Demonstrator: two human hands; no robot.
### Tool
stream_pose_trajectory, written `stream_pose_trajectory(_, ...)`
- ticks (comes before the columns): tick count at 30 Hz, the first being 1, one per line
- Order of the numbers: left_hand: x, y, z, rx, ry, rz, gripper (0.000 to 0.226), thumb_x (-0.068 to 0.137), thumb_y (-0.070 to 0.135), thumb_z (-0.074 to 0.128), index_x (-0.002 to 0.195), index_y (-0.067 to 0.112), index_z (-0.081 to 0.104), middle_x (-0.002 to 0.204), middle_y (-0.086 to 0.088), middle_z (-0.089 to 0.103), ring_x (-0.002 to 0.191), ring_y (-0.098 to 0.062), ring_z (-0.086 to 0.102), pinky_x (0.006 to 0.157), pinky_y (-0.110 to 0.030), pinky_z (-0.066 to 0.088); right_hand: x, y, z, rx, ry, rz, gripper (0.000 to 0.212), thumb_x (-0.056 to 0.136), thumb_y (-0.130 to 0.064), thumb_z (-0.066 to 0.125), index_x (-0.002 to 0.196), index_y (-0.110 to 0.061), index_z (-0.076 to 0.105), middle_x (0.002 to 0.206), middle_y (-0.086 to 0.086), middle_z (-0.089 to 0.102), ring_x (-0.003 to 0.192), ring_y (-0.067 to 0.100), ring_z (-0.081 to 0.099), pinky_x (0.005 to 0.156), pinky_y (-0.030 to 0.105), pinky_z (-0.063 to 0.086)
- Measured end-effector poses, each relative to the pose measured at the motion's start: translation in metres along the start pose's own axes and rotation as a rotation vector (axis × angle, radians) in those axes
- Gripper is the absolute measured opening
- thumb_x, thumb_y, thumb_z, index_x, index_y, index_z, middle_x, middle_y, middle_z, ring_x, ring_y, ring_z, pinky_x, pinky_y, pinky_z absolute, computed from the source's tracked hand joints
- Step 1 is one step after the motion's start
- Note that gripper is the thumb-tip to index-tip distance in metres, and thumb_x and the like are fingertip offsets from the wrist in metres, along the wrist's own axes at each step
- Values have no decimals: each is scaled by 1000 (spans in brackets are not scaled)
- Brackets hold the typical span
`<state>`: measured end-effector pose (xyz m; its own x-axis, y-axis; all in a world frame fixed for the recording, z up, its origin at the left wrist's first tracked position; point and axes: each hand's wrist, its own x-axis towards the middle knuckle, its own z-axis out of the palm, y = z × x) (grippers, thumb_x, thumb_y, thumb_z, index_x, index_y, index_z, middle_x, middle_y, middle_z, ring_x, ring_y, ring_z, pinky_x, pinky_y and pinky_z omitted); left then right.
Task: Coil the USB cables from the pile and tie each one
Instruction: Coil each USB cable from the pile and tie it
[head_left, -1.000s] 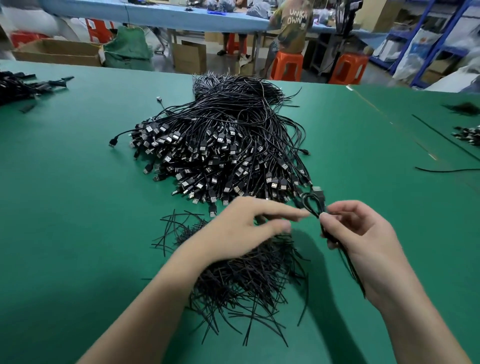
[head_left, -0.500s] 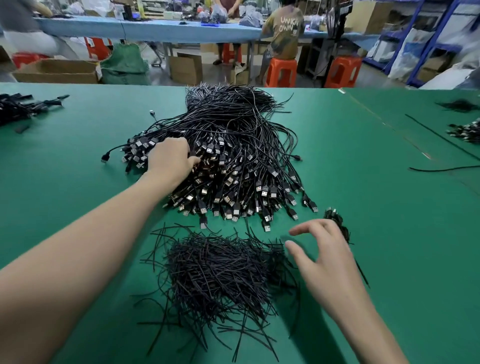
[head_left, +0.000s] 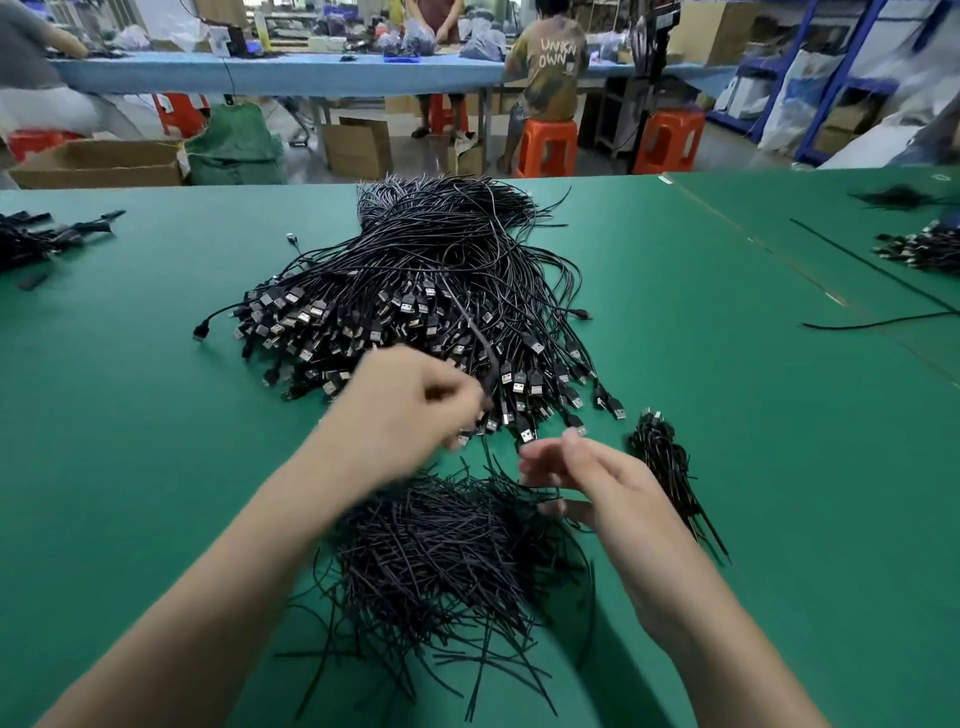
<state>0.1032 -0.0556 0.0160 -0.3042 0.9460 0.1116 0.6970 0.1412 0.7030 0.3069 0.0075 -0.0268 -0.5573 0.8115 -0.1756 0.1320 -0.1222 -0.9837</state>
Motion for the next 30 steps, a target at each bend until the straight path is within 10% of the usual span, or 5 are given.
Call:
stream_pose_trajectory(7, -66, 30, 54, 229, -304, 157, 35, 99, 43, 59, 77, 16, 61, 65, -1, 64, 60, -18, 53, 68, -35, 53, 7, -25, 2, 612, -90, 232, 46, 106, -40, 42, 115, -4, 70, 80, 4, 72, 68, 16, 70, 64, 28, 62)
stream_pose_trajectory(12, -63, 8, 42, 214, -23, 143, 38, 95, 59, 53, 127, 45, 68, 112, 27, 67, 103, 6, 61, 97, -26, 51, -3, -39, -8, 795, -133, 219, 29, 107, -31, 45, 89, -13, 59, 58, -8, 24, 44, 6, 22, 35, 19, 20)
stream_pose_trajectory(16, -36, 12, 30, 276, 240, 438, 57, 101, 35, 51, 157, 30, 43, 156, 7, 47, 144, -11, 43, 121, -32, 31, -20, -45, 6, 655, -333, 167, 36, 103, -38, 47, 74, -21, 58, 57, -10, 19, 46, 6, 13, 38, 20, 11)
stream_pose_trajectory(22, -10, 5, 12, 195, 295, 684, 27, 99, 37, 60, 107, 24, 81, 86, 17, 63, 81, -9, 61, 92, -41, 49, -38, -42, -1, 386, -536, 158, 44, 99, -50, 53, 64, -23, 46, 56, -8, 21, 48, 10, 15, 43, 21, 14)
stream_pose_trajectory(30, -30, 16, 52, 84, -4, 467, 47, 99, 45, 36, 109, 17, 72, 91, 0, 70, 81, -24, 66, 77, -41, 55, -23, -65, 5, 582, -409, -171, 33, 105, -33, 44, 83, -18, 64, 59, -9, 28, 50, 6, 25, 43, 18, 23)
